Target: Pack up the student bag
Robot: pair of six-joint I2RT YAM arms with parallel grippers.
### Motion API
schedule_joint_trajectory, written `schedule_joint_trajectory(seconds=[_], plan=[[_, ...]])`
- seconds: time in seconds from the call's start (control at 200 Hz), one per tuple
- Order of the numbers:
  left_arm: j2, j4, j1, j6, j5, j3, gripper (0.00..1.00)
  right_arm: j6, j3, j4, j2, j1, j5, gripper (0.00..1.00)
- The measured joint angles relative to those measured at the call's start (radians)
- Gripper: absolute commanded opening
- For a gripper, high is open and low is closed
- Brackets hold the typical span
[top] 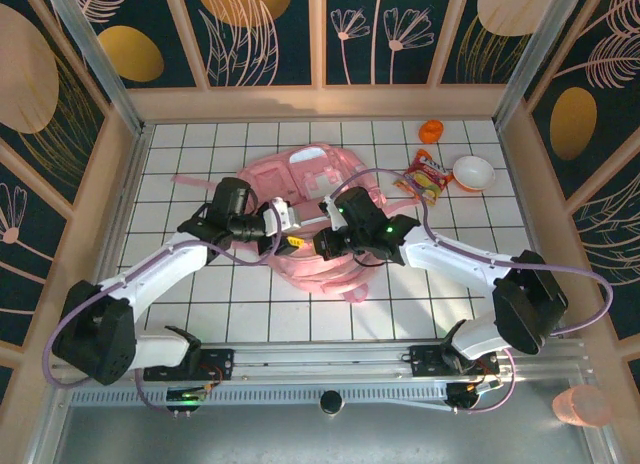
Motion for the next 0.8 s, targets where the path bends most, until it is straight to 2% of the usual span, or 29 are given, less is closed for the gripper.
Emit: schedule_joint_trajectory(seconds=[0.22,0.355,0.44,0.53,0.571,0.661,0.801], plan=[[0.02,-0.034,-0.007,0.032,-0.055,-0.001,0.08,-0.007,-0.001,-0.013,-0.027,-0.032,-0.005,0.0],[-0.011,-0.024,0.004,0.038,-0.076,-0.017,0.03,-0.039,-0.032,-0.036,-0.068,-0.108,-0.028,0.0],[-0.041,-0.023,0.042,0.037,-0.08,-0.042,0.05,-0.058,-0.044,-0.06,-0.082,-0.149,-0.033,0.0],[-0.073,-0.02,0.076,0.041,-0.091,-0.068,0.12,-0.068,-0.044,-0.06,-0.082,-0.151,-0.046,0.0],[-0.087,-0.02,0.082,0.045,-0.1,-0.077,0.17,-0.071,-0.044,-0.052,-0.08,-0.143,-0.054,0.0],[-0.106,-0.027,0.093,0.042,-0.124,-0.083,0.36,-0.071,-0.043,-0.035,-0.069,-0.123,-0.058,0.0],[-0.09,-0.056,0.106,0.045,-0.105,-0.05,0.45,-0.07,-0.021,-0.03,-0.031,-0.093,-0.06,0.0]])
